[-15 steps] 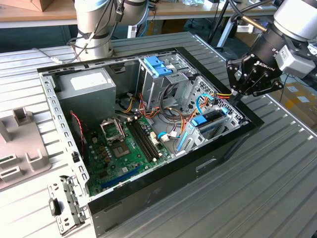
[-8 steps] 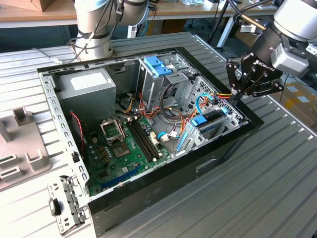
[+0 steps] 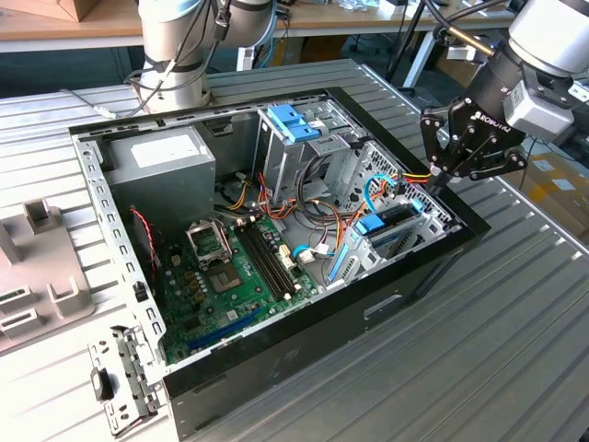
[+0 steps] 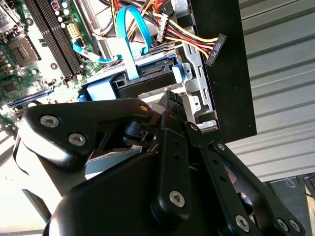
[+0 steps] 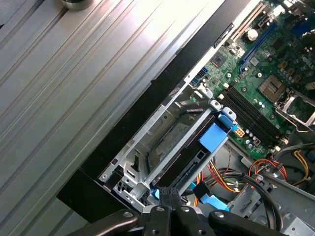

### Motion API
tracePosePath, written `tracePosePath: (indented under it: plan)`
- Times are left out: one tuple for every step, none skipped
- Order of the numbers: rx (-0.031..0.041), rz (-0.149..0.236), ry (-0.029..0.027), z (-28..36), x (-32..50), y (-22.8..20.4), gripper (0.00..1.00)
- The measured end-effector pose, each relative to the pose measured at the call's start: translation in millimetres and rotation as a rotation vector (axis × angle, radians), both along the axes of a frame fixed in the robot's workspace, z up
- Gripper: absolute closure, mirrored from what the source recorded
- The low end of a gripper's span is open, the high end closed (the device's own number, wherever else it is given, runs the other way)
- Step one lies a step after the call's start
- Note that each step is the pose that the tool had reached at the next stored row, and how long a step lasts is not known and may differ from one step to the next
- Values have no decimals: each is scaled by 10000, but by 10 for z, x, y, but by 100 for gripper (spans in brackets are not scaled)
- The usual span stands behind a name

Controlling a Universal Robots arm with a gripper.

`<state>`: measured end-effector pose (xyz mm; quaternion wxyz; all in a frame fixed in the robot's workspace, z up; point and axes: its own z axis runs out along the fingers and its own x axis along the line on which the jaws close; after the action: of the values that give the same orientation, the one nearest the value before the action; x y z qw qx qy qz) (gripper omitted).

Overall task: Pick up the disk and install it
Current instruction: 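Insert the first disk wire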

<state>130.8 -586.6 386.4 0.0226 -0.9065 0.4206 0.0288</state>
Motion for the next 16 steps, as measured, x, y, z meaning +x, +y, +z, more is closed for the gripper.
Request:
tracePosePath:
  plan:
    - [0, 0, 0, 0, 0, 0, 83]
    - [0, 0, 0, 0, 0, 0, 76]
    - [-1, 1, 0, 0, 0, 0, 76]
    - [0, 0, 0, 0, 0, 0, 71]
    - [0, 1, 0, 0, 0, 0, 64]
    - [-1, 0, 0, 0, 0, 0, 64]
    - [-2, 0, 1, 0, 49, 1, 58]
    - [-60, 0, 0, -4, 139, 15, 58]
    - [-67, 0, 0, -12, 277, 54, 58]
    - [-69, 0, 0, -24, 324, 64, 58]
    - [-73, 0, 0, -29, 337, 65, 58]
    - [-73, 0, 0, -31, 341, 66, 58]
    - [-74, 0, 1, -32, 345, 66, 58]
    - [-75, 0, 0, -34, 350, 67, 58]
    - [-77, 0, 0, -35, 354, 67, 58]
    - [-78, 0, 0, -37, 360, 68, 58]
